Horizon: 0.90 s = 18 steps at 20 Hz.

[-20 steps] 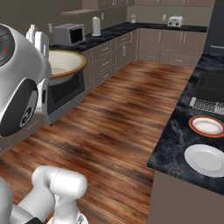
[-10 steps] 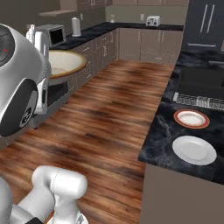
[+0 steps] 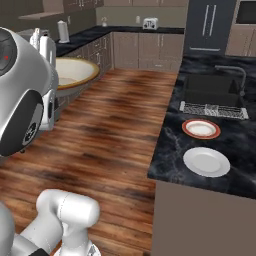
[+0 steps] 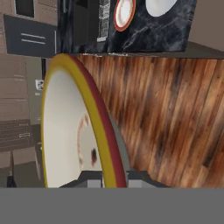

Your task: Move the bowls from the cabinet to the plates on the dining table.

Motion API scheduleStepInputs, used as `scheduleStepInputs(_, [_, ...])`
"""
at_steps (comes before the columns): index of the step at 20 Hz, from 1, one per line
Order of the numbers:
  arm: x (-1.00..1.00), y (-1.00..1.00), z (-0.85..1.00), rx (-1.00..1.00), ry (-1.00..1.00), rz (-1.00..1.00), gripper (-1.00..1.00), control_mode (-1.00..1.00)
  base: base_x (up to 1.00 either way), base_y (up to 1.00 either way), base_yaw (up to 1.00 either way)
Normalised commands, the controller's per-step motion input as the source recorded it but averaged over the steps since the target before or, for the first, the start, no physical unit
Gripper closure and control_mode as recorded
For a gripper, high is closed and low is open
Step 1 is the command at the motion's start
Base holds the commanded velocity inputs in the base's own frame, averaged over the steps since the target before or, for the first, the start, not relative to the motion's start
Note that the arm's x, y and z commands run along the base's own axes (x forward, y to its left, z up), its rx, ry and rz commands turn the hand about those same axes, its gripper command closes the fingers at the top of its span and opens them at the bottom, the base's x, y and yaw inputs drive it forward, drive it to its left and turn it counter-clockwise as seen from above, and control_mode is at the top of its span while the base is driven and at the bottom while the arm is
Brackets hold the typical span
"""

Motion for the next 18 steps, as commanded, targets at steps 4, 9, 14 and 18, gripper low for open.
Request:
scheduleStepInputs(4, [0.00,0.00,0.00,0.00,0.00,0.00,1.00,1.00,0.00,0.00,-0.25])
scheduleStepInputs(9, [0.00,0.00,0.00,0.00,0.00,0.00,1.00,1.00,0.00,0.00,-0.25])
scheduleStepInputs(14, [0.00,0.00,0.00,0.00,0.00,0.00,1.00,1.00,0.00,0.00,-0.25])
scheduleStepInputs(18, [0.00,0.00,0.00,0.00,0.00,0.00,1.00,1.00,0.00,0.00,-0.25])
